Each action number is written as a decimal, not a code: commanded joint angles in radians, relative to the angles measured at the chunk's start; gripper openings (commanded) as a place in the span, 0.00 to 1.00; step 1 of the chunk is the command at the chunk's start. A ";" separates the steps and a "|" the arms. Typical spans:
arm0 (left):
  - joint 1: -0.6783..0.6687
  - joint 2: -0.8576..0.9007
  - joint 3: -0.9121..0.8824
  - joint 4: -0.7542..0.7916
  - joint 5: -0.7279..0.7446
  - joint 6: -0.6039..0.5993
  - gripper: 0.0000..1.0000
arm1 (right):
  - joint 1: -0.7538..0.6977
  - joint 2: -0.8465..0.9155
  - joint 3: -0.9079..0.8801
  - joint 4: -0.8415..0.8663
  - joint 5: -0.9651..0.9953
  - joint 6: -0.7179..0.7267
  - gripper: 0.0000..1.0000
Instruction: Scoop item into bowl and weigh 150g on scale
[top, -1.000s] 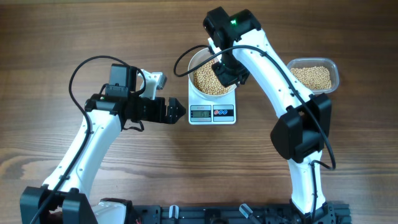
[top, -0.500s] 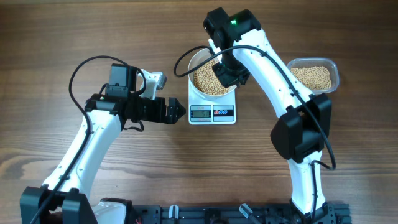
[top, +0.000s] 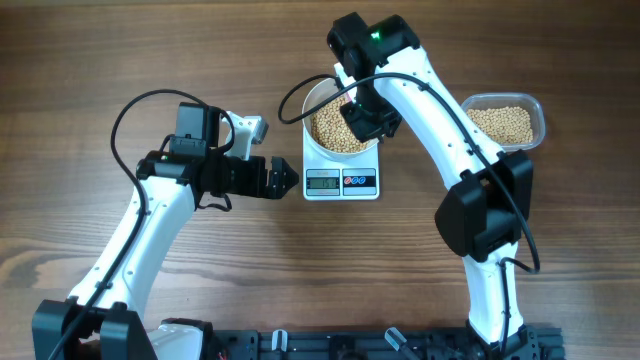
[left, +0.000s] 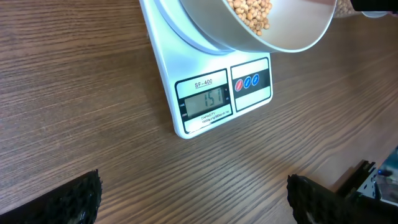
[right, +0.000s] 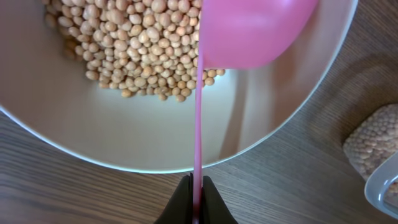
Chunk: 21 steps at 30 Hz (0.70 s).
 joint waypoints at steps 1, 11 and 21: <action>-0.003 0.004 0.019 0.003 -0.006 0.020 1.00 | 0.004 0.015 -0.003 0.000 -0.040 -0.004 0.04; -0.003 0.004 0.019 0.003 -0.006 0.020 1.00 | 0.004 0.015 -0.003 0.000 -0.127 -0.054 0.04; -0.003 0.004 0.019 0.003 -0.006 0.020 1.00 | 0.004 0.015 -0.003 -0.017 -0.129 -0.056 0.04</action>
